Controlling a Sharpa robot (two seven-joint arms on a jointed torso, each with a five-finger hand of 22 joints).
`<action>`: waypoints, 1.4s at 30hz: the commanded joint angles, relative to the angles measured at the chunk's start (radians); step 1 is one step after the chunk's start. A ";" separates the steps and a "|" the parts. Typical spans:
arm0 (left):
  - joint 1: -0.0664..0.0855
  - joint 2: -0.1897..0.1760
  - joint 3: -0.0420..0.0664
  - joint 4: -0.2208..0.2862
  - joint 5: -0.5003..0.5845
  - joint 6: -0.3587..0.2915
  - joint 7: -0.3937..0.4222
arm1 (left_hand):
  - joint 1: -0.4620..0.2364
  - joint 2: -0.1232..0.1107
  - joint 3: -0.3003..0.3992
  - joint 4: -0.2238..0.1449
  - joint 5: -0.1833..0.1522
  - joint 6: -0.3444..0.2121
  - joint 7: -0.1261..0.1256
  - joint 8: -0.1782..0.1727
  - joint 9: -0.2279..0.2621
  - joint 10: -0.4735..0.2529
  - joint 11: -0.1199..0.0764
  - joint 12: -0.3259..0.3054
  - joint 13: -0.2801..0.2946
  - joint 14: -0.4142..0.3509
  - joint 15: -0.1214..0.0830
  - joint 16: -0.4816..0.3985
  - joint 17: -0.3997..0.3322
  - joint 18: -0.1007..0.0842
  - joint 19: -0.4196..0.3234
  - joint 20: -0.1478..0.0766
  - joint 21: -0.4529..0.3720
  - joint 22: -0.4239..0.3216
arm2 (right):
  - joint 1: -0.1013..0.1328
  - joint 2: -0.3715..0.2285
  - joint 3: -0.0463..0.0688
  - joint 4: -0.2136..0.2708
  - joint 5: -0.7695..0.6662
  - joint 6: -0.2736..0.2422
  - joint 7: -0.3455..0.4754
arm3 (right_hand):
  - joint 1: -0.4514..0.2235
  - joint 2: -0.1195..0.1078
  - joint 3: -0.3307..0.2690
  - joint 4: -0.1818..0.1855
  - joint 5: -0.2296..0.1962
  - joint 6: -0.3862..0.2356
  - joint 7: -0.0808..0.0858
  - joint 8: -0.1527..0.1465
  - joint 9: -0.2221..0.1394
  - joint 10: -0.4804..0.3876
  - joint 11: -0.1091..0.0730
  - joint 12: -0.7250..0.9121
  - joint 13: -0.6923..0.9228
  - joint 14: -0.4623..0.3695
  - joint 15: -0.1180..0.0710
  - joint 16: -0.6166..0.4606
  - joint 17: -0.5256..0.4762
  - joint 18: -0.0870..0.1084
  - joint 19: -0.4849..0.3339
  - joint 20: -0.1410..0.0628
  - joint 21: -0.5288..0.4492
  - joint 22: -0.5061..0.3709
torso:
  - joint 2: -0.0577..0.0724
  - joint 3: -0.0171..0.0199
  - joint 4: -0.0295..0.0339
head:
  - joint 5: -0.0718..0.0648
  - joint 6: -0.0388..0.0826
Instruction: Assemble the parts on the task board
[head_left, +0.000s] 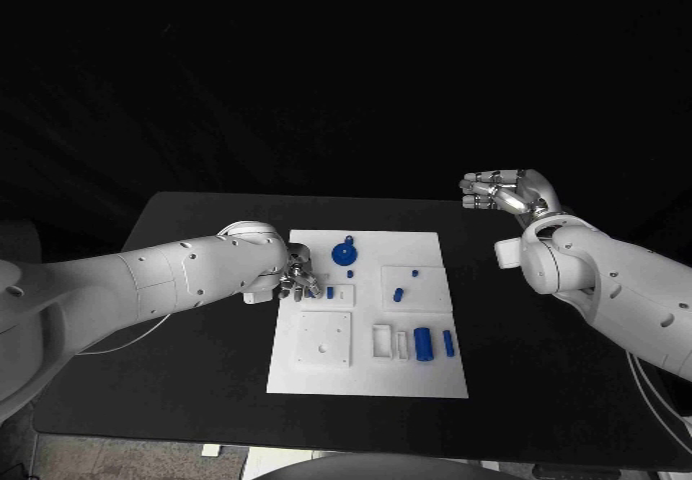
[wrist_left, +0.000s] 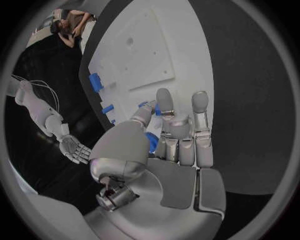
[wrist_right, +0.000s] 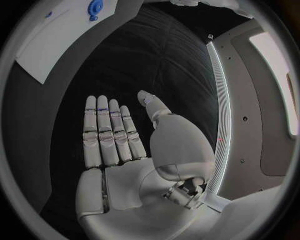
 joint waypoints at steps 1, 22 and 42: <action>-0.019 -0.002 -0.011 -0.007 -0.018 0.026 -0.037 | 0.010 0.018 0.032 -0.027 0.004 0.025 -0.030 -0.003 0.001 0.047 -0.007 -0.001 -0.001 0.007 0.002 0.000 0.002 0.016 0.006 0.004 0.000 0.017 | -0.001 0.001 0.000 0.000 -0.003 0.014 0.008 | -0.007 0.006 0.004 -0.002 0.004 -0.006 -0.002 0.000 0.000 -0.010 0.001 -0.006 -0.002 -0.008 0.000 -0.005 -0.001 0.008 -0.009 0.000 -0.004 0.000 | 0.000 -0.0003 0.0000 | 0.000 0.001; -0.018 0.003 -0.011 -0.013 -0.026 0.049 -0.029 | 0.010 0.020 0.033 -0.030 0.003 0.024 -0.029 -0.004 0.000 0.046 -0.007 -0.003 -0.003 0.005 0.003 -0.002 0.001 0.017 0.005 0.005 0.000 0.017 | -0.001 0.002 0.000 0.000 -0.003 0.015 0.008 | -0.007 0.006 0.004 -0.002 0.004 -0.006 -0.002 0.000 0.000 -0.010 0.001 -0.006 -0.002 -0.008 0.000 -0.005 -0.001 0.008 -0.009 0.000 -0.004 0.000 | 0.000 0.0010 -0.0006 | 0.000 0.000; -0.019 0.011 -0.011 -0.009 -0.095 0.059 -0.009 | 0.028 0.019 0.022 -0.021 -0.021 0.025 -0.028 -0.010 -0.005 0.045 -0.005 -0.009 -0.002 0.000 0.006 -0.005 -0.003 0.021 -0.001 0.012 -0.001 0.017 | -0.001 -0.001 0.000 0.002 -0.003 0.015 0.008 | -0.007 0.006 0.004 -0.002 0.004 -0.006 -0.002 0.000 0.000 -0.010 0.001 -0.006 -0.002 -0.008 0.000 -0.005 -0.001 0.008 -0.009 0.000 -0.004 0.000 | 0.000 0.0006 0.0000 | -0.001 -0.003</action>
